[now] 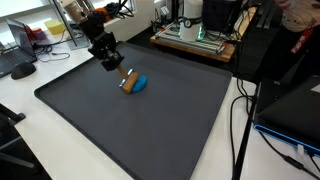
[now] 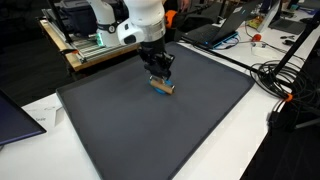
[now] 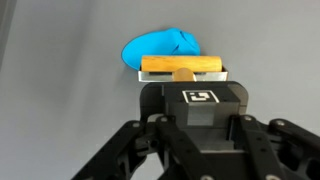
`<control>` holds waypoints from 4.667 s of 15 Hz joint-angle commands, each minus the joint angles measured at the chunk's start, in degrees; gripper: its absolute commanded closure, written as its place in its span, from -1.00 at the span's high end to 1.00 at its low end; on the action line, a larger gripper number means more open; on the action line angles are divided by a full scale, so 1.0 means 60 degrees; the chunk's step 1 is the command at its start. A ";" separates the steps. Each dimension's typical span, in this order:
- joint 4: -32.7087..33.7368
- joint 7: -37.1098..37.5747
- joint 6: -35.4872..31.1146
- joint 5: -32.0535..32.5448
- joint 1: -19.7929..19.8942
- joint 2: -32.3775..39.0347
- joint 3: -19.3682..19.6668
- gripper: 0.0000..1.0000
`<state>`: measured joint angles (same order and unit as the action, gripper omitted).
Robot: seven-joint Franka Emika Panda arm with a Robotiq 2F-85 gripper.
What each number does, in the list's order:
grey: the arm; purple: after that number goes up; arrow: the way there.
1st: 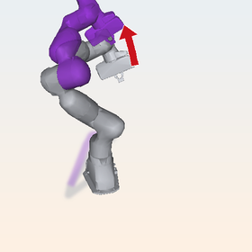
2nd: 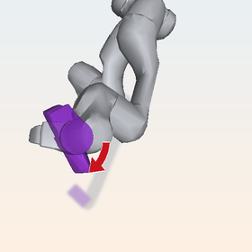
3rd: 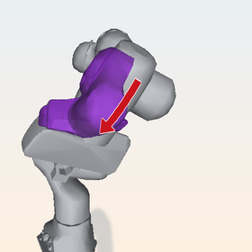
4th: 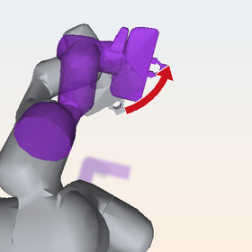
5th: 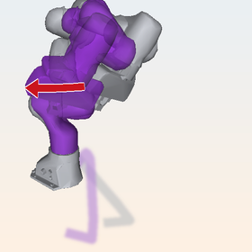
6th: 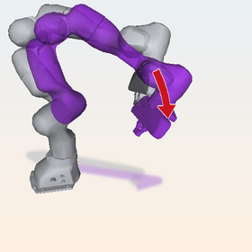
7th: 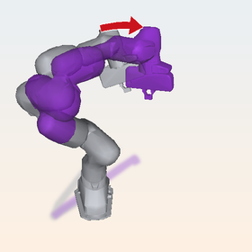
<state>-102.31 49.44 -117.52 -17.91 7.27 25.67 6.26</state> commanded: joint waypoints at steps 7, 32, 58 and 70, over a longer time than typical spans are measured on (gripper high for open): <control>0.0121 0.0170 -0.1392 0.0544 -0.0332 0.0840 0.0441 -0.56; 0.0059 0.2636 -0.1969 0.3917 -0.1517 0.0296 0.1284 -0.56; 0.1717 0.1236 0.1824 0.4399 -0.1655 -0.0211 0.0089 -0.56; 0.3292 -0.1532 0.3306 0.4586 -0.2087 0.0637 -0.0541 -0.56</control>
<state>-87.36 44.96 -101.43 9.63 -4.96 27.16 3.49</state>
